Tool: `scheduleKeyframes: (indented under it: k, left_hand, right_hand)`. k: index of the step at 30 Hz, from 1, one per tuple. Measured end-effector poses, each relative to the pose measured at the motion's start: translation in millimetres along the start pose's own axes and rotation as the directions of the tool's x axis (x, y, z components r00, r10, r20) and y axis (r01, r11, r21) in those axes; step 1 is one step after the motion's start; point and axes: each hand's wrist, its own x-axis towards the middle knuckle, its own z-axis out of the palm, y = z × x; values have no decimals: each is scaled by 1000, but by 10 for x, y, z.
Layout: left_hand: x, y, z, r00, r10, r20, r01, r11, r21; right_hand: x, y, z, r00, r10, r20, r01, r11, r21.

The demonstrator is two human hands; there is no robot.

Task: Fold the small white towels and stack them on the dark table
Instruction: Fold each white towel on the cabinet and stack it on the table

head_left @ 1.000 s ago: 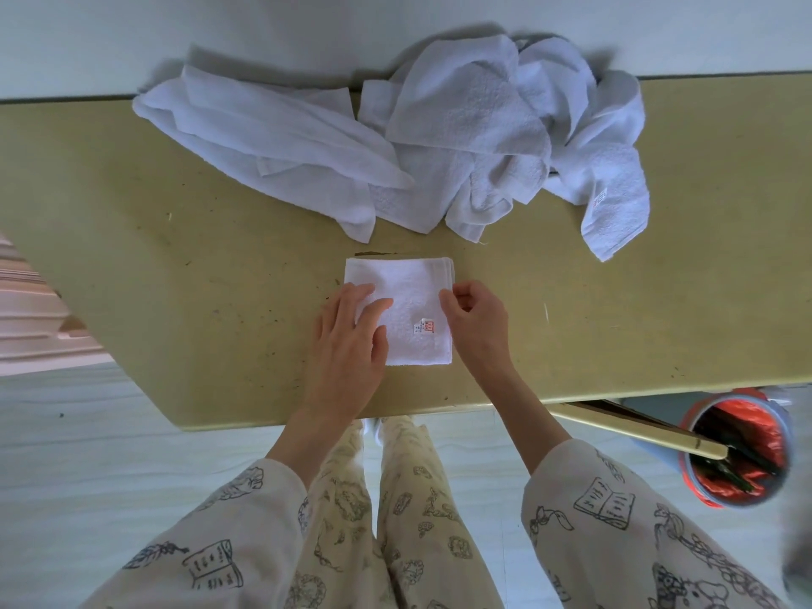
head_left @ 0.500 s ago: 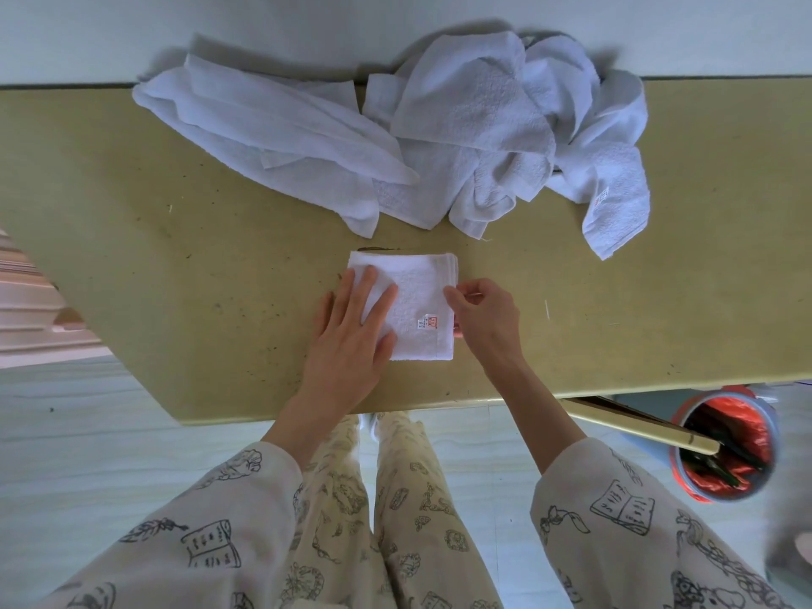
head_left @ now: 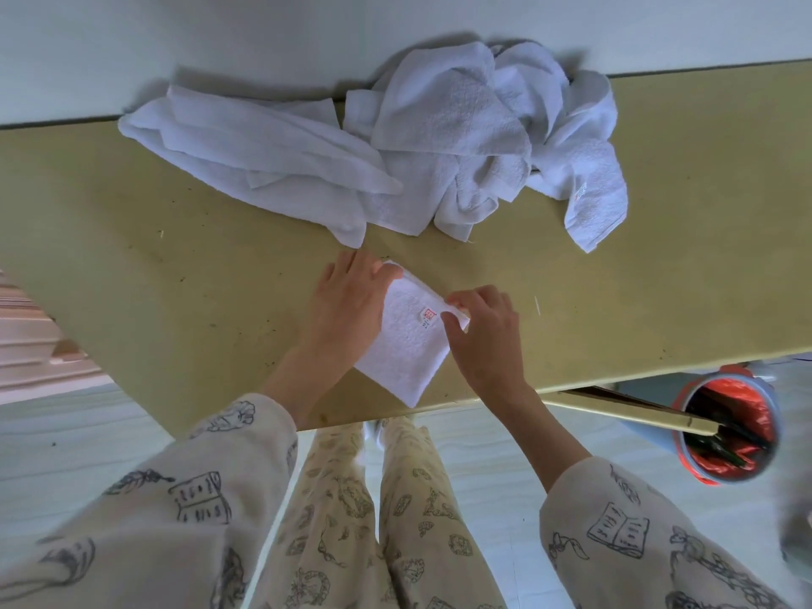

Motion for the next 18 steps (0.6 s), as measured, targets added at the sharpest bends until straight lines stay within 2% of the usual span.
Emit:
scheduleKeyframes:
  k: [3,6,11,15,18]
  left_hand:
    - [173,-79,30,987,149,55,-150,989,16]
    - [240,-127,4,982,175,71,-178,983,37]
    - [320,-173,-14,962,260,81,-261,965,-8]
    - [357,-177,1,967,248,61,-237,960,-147]
    - [388,-179,6,973,213,84,-195,963,-185]
  right_hand:
    - [-35,24,43,1000,-7,11,8,997,-80]
    - [-25,32,66,1000,5,26,-2,992,-128]
    - [5,60,65,992,87,89,-78,993,-94]
    - [-13,71,70,993,84,87,-86,996,15]
    - [-5,72,53,990,96,103,-101,994,42]
